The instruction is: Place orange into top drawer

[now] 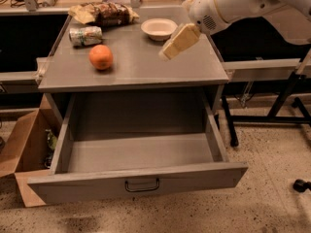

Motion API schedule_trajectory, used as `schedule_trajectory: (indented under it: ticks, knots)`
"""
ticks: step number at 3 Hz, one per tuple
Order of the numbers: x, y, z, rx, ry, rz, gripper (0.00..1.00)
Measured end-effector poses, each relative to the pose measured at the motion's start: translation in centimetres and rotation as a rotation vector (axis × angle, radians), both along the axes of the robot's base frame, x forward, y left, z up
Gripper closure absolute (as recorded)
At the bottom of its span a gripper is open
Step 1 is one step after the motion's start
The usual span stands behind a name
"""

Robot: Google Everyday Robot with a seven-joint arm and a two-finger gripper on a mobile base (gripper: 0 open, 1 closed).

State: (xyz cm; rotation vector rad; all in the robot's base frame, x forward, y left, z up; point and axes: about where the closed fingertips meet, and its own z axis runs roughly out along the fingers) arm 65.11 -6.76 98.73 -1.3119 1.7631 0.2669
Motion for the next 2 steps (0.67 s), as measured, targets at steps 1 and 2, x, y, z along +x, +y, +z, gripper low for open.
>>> schedule_trajectory:
  ticks: [1, 2]
  knots:
    - [0.0, 0.0, 0.0, 0.000, 0.000, 0.000, 0.00]
    - [2.3, 3.9, -1.7, 0.078, 0.008, -0.008, 0.00]
